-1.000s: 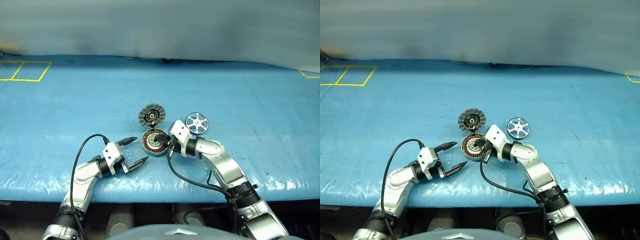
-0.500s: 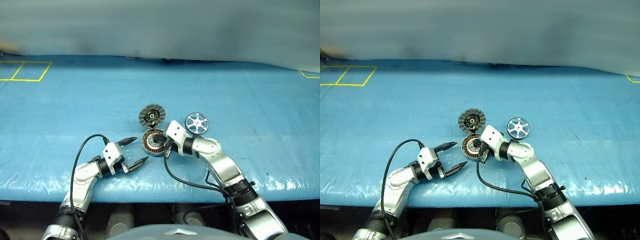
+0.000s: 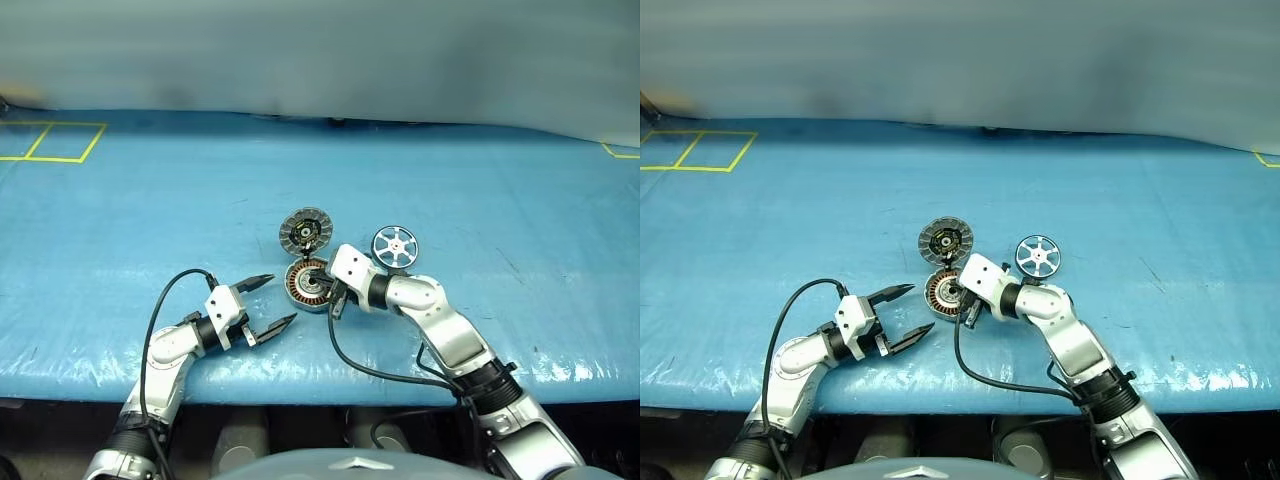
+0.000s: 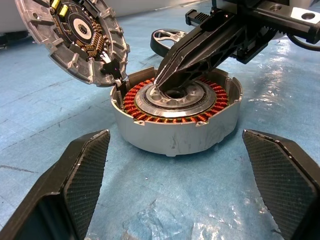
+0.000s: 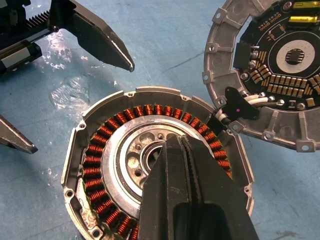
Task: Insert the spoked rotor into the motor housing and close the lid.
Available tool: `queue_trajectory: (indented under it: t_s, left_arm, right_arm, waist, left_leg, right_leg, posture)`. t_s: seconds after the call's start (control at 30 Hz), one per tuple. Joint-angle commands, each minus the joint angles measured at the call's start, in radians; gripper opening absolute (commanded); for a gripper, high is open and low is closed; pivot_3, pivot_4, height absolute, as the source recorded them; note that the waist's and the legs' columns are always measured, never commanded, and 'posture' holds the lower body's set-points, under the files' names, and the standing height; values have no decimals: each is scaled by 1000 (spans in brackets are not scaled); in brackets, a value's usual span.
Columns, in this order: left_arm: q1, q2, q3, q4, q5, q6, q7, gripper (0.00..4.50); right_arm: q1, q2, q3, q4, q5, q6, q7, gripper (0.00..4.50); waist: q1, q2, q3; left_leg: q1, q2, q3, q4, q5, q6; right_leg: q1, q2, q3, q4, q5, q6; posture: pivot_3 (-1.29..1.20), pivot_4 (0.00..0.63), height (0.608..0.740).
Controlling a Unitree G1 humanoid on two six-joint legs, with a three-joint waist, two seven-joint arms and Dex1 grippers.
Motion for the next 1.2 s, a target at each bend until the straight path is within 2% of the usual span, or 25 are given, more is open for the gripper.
queue_trajectory:
  t_s: [0.03,0.53,1.2]
  left_arm:
    - [-7,-2,5,-1,0,-12,-3,4500]
    - [-8,-2,6,6,-1,-13,-5,4500]
    - [-2,2,8,-1,3,-13,1,4500]
  right_arm:
    - [23,-6,6,24,-18,21,-13,39]
    - [5,31,-92,-43,119,27,4,39]
    - [12,30,-50,58,90,-6,31,39]
  waist:
    - [0,0,0]
    - [-1,0,0]
    - [-3,0,0]
  left_leg:
    - [0,0,0,0,0,0]
    - [0,0,0,0,0,0]
    - [0,0,0,0,0,0]
  right_leg:
    - [0,0,0,0,0,0]
    - [0,0,0,0,0,0]
    - [-1,0,0,0,0,0]
  posture:
    - [0,150,740]
    - [0,150,740]
    - [0,150,740]
